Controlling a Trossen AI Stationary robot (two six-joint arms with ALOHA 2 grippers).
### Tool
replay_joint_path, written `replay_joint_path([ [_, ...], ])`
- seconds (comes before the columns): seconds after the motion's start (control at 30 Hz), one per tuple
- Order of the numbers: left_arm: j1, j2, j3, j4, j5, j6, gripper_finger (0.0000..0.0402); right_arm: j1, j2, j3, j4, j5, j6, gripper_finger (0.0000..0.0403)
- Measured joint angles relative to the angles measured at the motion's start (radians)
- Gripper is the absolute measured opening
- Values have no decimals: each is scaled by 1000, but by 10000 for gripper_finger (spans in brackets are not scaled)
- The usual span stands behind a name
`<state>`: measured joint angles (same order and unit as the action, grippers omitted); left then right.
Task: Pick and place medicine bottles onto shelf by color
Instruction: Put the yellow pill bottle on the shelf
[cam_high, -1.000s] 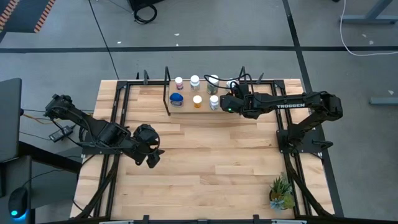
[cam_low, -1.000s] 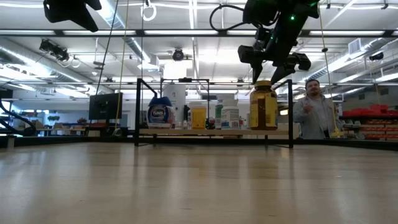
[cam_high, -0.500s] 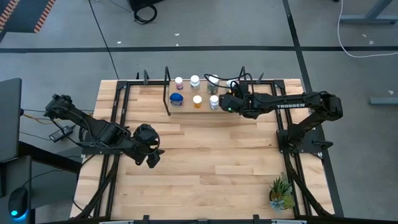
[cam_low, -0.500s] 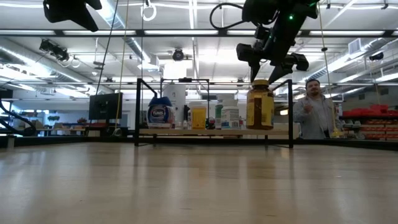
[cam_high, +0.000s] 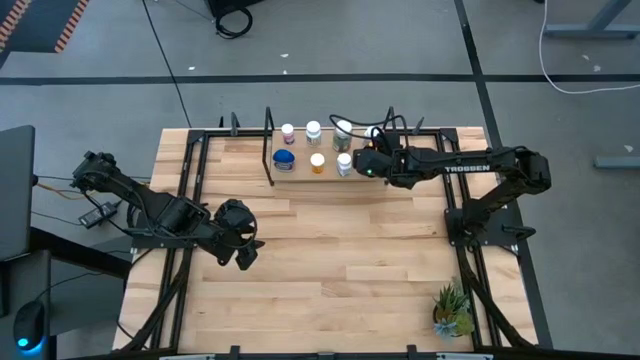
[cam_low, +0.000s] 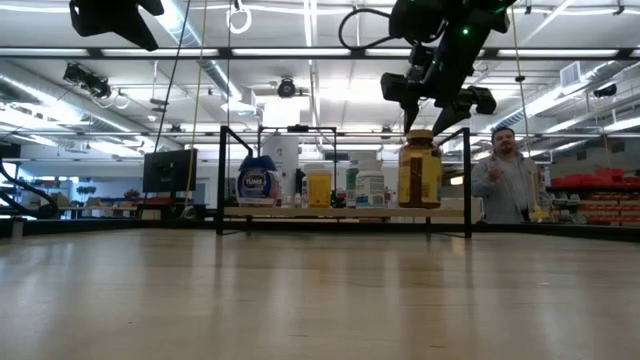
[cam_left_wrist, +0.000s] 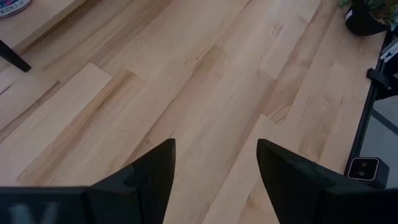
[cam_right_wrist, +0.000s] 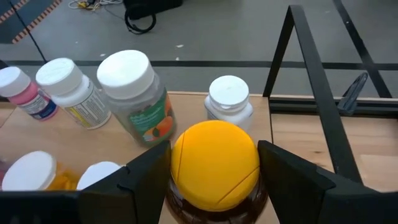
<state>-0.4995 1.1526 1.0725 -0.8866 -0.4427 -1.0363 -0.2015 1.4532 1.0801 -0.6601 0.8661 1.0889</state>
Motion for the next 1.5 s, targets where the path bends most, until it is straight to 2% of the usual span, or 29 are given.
replay_joint_path([
  [0.37, 0, 0, 0, 0, 0, 1, 231, 1, 0, 1, 2, -31, -8, 244],
  [1.0, 0, 0, 0, 0, 0, 0, 231, 2, -1, 62, 1, -87, -146, 244],
  [1.5, 0, 0, 0, 0, 0, 0, 231, 2, -1, 62, -3, -121, -151, 244],
])
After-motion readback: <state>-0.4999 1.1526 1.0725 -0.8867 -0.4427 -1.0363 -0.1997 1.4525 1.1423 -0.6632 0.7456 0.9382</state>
